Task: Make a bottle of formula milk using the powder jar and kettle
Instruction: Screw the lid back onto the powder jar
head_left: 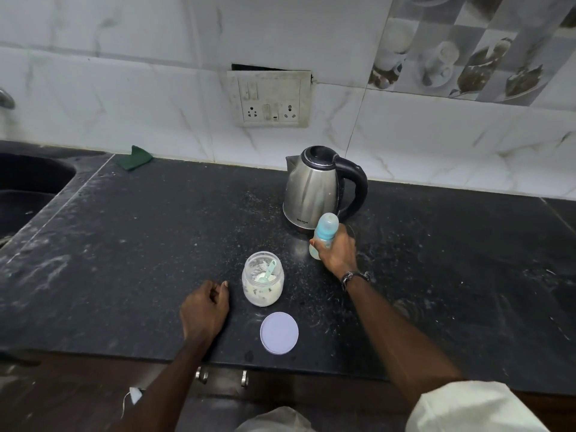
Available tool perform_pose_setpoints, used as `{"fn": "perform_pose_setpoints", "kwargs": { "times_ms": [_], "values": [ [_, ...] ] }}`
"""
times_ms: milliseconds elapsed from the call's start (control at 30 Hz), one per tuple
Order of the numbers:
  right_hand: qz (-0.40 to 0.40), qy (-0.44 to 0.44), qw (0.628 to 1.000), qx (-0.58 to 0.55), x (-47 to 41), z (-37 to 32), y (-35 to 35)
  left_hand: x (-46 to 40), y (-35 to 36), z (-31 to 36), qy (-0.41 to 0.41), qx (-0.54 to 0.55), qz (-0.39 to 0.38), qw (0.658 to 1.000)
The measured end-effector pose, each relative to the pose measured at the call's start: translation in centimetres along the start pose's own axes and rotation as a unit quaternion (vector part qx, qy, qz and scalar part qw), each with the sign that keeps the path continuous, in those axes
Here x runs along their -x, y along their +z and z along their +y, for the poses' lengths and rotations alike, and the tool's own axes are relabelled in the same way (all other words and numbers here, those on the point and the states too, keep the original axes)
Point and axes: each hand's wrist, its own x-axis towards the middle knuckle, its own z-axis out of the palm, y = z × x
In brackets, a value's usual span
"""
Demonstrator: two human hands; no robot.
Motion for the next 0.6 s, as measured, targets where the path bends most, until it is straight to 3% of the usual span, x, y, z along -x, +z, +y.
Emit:
{"fn": "perform_pose_setpoints", "kwargs": {
  "times_ms": [300,500,600],
  "values": [
    [-0.005,0.0,1.0,0.005,0.6,0.3,0.0,0.0,0.2,-0.4,0.013,-0.003,0.0,1.0],
    [-0.048,0.067,0.996,0.029,0.6,0.0,-0.5,0.0,0.2,-0.1,0.003,-0.007,-0.006,1.0],
    [-0.033,0.089,0.994,0.053,2.5,0.2,-0.6,0.1,0.1,0.0,-0.002,-0.005,-0.01,1.0]
  ]
}}
